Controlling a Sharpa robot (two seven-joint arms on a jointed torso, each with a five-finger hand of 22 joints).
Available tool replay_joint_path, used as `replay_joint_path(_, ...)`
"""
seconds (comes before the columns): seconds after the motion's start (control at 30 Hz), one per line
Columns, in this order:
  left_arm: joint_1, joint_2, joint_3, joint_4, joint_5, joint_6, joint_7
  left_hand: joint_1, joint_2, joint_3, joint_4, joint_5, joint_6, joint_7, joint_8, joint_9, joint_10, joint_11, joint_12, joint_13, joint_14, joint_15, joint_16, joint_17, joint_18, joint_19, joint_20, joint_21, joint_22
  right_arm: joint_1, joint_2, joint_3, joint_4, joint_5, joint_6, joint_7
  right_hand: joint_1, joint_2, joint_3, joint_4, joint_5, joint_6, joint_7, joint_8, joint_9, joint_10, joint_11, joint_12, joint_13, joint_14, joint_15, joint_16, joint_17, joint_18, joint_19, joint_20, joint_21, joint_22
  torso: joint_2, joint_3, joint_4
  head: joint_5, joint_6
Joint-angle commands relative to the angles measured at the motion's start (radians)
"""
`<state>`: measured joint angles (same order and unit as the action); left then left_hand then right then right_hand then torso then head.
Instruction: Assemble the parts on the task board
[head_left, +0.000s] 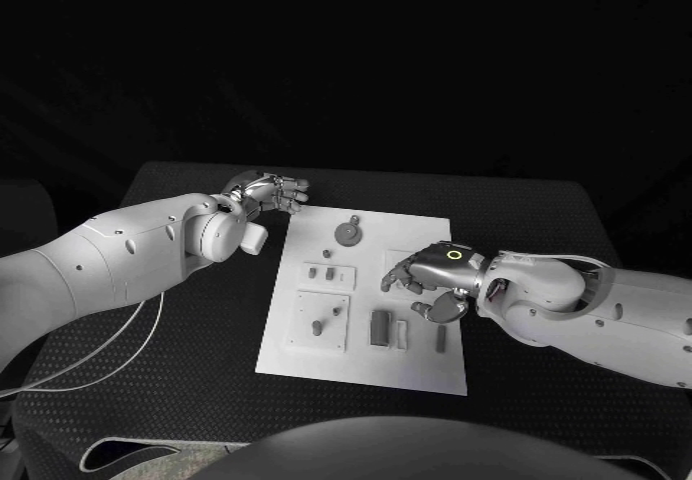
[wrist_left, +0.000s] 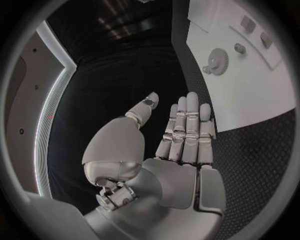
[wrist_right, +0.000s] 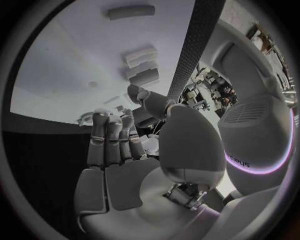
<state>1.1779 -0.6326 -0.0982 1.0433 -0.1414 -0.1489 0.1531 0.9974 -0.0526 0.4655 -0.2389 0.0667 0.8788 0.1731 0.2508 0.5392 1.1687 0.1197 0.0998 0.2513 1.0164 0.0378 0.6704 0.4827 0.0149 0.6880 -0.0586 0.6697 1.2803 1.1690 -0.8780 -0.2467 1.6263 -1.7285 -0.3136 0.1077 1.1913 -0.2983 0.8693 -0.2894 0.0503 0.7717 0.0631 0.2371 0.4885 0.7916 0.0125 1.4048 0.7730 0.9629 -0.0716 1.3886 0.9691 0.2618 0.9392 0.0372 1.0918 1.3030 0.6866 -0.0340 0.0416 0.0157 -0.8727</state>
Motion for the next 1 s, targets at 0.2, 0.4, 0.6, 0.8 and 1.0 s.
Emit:
replay_joint_path(0.2, 0.000, 0.002, 0.000, 0.005, 0.001, 0.011, 0.005, -0.003, -0.003, 0.000, 0.002, 0.000, -0.005, -0.003, 0.007, -0.001, -0.008, 0.002, -0.003, -0.002, 0.001, 0.008, -0.005, 0.002, 0.011, 0.002, 0.005, -0.006, 0.001, 0.005, -0.054, -0.001, -0.011, 0.408, 0.147, -0.150, -0.160, 0.009, -0.142, 0.064, -0.002, 0.058, 0.073, 0.045, 0.017, 0.004, 0.018, 0.010, -0.006, 0.005, 0.001, 0.008, -0.007, 0.000, 0.016, -0.005, 0.003, -0.006, 0.000, -0.0007, 0.0000, -0.013, 0.006)
replay_joint_path(0.4, 0.000, 0.002, 0.000, 0.007, -0.001, 0.014, 0.005, -0.002, -0.002, 0.000, 0.002, 0.000, -0.003, -0.005, 0.009, -0.001, -0.008, 0.002, -0.003, -0.002, 0.001, 0.008, -0.006, 0.003, 0.011, 0.002, 0.005, -0.006, 0.002, 0.004, -0.085, -0.001, -0.006, 0.522, 0.204, -0.320, -0.286, 0.057, -0.262, 0.117, 0.011, 0.140, 0.068, 0.089, 0.037, 0.008, 0.016, 0.004, -0.020, -0.001, 0.003, -0.004, -0.024, 0.000, 0.005, -0.006, -0.016, -0.018, 0.001, -0.0008, 0.0009, -0.035, 0.010)
replay_joint_path(0.6, 0.000, 0.001, 0.000, 0.008, -0.003, 0.015, 0.005, -0.002, -0.002, 0.000, 0.003, 0.000, -0.002, -0.006, 0.009, 0.000, -0.008, 0.003, -0.003, -0.002, 0.001, 0.008, -0.006, 0.004, 0.011, 0.002, 0.005, -0.007, 0.002, 0.004, -0.097, -0.002, 0.021, 0.694, 0.292, -0.507, -0.324, 0.053, -0.258, 0.218, 0.001, 0.222, 0.041, 0.106, 0.042, 0.160, -0.020, -0.018, -0.054, 0.105, -0.036, -0.009, -0.054, 0.000, 0.098, -0.061, 0.001, -0.041, 0.001, 0.0004, 0.0003, -0.039, 0.010)
replay_joint_path(0.8, 0.000, 0.001, 0.000, 0.010, -0.003, 0.024, 0.004, -0.002, 0.001, 0.000, 0.004, 0.000, -0.001, -0.015, 0.011, 0.000, -0.007, 0.002, -0.002, -0.002, 0.001, 0.008, -0.007, 0.006, 0.011, 0.002, 0.006, -0.008, 0.004, 0.002, -0.096, -0.002, 0.037, 0.698, 0.320, -0.619, -0.339, 0.069, -0.257, 0.247, -0.001, 0.258, 0.025, 0.114, 0.048, 0.214, -0.034, -0.019, -0.049, 0.154, -0.050, -0.008, -0.054, 0.000, 0.135, -0.076, 0.015, -0.046, 0.001, -0.0005, -0.0001, -0.045, 0.007)
replay_joint_path(1.0, 0.001, 0.001, 0.000, 0.013, -0.009, 0.030, 0.001, -0.003, 0.002, 0.000, 0.004, 0.000, -0.001, -0.016, 0.011, 0.000, -0.006, 0.002, -0.002, -0.002, 0.001, 0.008, -0.008, 0.007, 0.011, 0.002, 0.006, -0.008, 0.005, 0.000, -0.092, -0.002, 0.030, 0.697, 0.367, -0.677, -0.348, 0.062, -0.207, 0.289, -0.002, 0.285, 0.011, 0.121, 0.059, 0.264, -0.048, -0.041, -0.048, 0.198, -0.062, -0.017, -0.054, 0.000, 0.173, -0.087, 0.023, -0.057, 0.000, -0.0020, 0.0022, -0.048, 0.004)
